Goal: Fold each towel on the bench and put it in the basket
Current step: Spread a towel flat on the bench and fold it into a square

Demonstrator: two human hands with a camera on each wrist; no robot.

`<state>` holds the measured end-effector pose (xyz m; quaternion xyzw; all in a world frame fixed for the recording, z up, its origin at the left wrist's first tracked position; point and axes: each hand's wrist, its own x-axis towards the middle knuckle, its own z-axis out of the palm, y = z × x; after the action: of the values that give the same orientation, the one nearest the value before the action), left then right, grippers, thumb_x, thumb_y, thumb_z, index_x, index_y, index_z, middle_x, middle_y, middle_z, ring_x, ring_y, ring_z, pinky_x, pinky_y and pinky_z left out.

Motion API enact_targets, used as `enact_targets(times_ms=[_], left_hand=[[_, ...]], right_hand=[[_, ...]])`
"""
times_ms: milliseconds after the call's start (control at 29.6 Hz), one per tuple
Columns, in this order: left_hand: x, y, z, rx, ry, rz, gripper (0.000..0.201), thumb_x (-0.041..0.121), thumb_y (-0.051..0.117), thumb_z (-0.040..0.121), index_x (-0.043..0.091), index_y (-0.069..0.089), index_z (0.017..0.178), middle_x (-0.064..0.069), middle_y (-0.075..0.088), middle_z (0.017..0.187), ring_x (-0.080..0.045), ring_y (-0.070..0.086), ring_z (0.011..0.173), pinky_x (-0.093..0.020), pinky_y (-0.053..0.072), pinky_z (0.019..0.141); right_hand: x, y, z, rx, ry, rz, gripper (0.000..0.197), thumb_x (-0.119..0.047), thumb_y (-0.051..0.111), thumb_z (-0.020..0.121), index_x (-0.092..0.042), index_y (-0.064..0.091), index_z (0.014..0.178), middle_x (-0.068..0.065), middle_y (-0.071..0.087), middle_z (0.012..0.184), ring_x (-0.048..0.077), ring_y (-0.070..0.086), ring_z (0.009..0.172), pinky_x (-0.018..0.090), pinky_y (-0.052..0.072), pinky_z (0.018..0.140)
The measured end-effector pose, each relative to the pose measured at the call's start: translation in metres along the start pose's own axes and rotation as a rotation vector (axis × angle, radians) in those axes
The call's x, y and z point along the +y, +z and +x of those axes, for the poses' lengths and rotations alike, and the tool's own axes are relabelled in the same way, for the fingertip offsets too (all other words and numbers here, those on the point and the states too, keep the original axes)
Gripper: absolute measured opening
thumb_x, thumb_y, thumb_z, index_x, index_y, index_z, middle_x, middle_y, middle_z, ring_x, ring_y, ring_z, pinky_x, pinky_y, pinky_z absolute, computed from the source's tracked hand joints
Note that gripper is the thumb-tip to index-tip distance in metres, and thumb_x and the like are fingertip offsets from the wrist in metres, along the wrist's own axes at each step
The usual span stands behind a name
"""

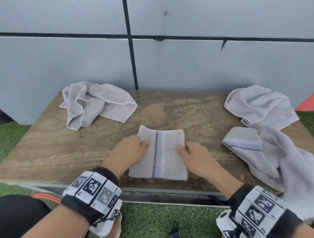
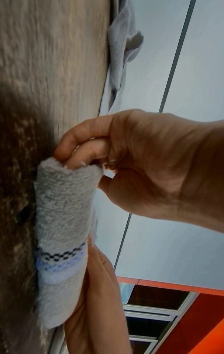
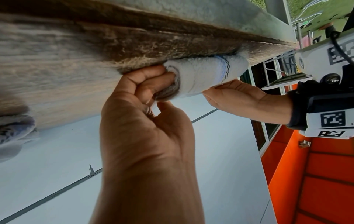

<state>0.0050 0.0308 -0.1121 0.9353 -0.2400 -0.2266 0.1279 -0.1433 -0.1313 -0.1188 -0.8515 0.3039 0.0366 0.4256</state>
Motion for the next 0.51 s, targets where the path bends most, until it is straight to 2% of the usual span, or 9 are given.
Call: enact_targets(times_ms=[67,135,202,236,304,337,405,439,506], left_hand=[[0.002,-0.001,-0.004,0.014,-0.011,-0.005,0.041,0.049,0.041,0.101,0.011,0.054,0.102,-0.008,0.063,0.099,-0.024,0.061,0.083,-0.034,0.046,0.067],[0.006,-0.003,-0.011,0.053,-0.034,-0.035,0.047,0.049,0.045,0.098,0.009,0.045,0.122,-0.012,0.061,0.113,-0.028,0.060,0.093,-0.037,0.047,0.073],[0.010,-0.004,-0.019,0.153,-0.005,-0.045,0.050,0.046,0.051,0.094,0.010,0.037,0.126,-0.014,0.053,0.120,-0.033,0.056,0.105,-0.041,0.047,0.081],[0.012,-0.004,-0.023,0.236,0.057,-0.014,0.050,0.044,0.053,0.093,0.011,0.036,0.128,-0.014,0.048,0.123,-0.033,0.051,0.111,-0.042,0.046,0.087],[0.015,0.002,-0.027,0.405,0.235,0.057,0.050,0.038,0.053,0.093,0.012,0.038,0.133,-0.012,0.042,0.131,-0.031,0.044,0.121,-0.042,0.044,0.097],[0.016,0.008,-0.029,0.428,0.312,0.082,0.049,0.036,0.051,0.094,0.012,0.039,0.136,-0.011,0.041,0.136,-0.030,0.042,0.127,-0.042,0.042,0.101],[0.017,0.028,-0.028,0.346,0.393,0.156,0.051,0.038,0.037,0.100,0.013,0.036,0.145,-0.010,0.033,0.155,-0.026,0.029,0.145,-0.043,0.032,0.114],[0.015,0.041,-0.027,0.290,0.398,0.205,0.057,0.040,0.025,0.102,0.014,0.029,0.152,-0.009,0.023,0.162,-0.024,0.018,0.151,-0.044,0.024,0.120],[0.008,0.057,-0.025,0.257,0.390,0.235,0.066,0.045,0.006,0.100,0.016,0.012,0.159,-0.004,0.005,0.168,-0.019,0.001,0.155,-0.046,0.011,0.124]], right_hand=[[-0.003,0.000,-0.001,0.017,0.011,-0.017,0.034,-0.041,0.048,0.102,-0.010,0.059,0.096,0.006,0.067,0.095,0.021,0.068,0.083,0.046,0.060,0.076],[-0.005,0.001,-0.005,0.058,0.001,-0.023,0.028,-0.040,0.051,0.100,-0.012,0.052,0.101,0.003,0.064,0.096,0.016,0.064,0.081,0.037,0.056,0.066],[-0.008,0.004,-0.013,0.165,-0.090,-0.089,0.025,-0.037,0.054,0.099,-0.016,0.042,0.107,0.002,0.059,0.099,0.014,0.061,0.078,0.031,0.047,0.058],[-0.009,0.005,-0.016,0.275,-0.200,-0.211,0.027,-0.034,0.055,0.097,-0.018,0.039,0.111,0.001,0.055,0.104,0.016,0.059,0.082,0.030,0.046,0.062],[-0.013,0.010,-0.020,0.414,-0.443,-0.487,0.038,-0.030,0.054,0.094,-0.016,0.040,0.126,0.004,0.048,0.121,0.021,0.053,0.103,0.034,0.048,0.080],[-0.014,0.013,-0.019,0.388,-0.536,-0.563,0.044,-0.029,0.051,0.094,-0.014,0.042,0.134,0.006,0.046,0.131,0.023,0.051,0.116,0.038,0.048,0.093],[-0.011,0.024,-0.017,0.223,-0.600,-0.639,0.056,-0.034,0.035,0.097,-0.012,0.036,0.148,0.007,0.036,0.154,0.024,0.037,0.141,0.041,0.035,0.114],[-0.007,0.030,-0.015,0.135,-0.572,-0.668,0.064,-0.039,0.023,0.098,-0.012,0.027,0.155,0.007,0.026,0.163,0.022,0.023,0.150,0.042,0.025,0.121],[0.001,0.039,-0.011,0.041,-0.490,-0.684,0.072,-0.046,0.006,0.096,-0.016,0.007,0.161,0.000,0.002,0.169,0.014,-0.005,0.155,0.044,0.007,0.126]])
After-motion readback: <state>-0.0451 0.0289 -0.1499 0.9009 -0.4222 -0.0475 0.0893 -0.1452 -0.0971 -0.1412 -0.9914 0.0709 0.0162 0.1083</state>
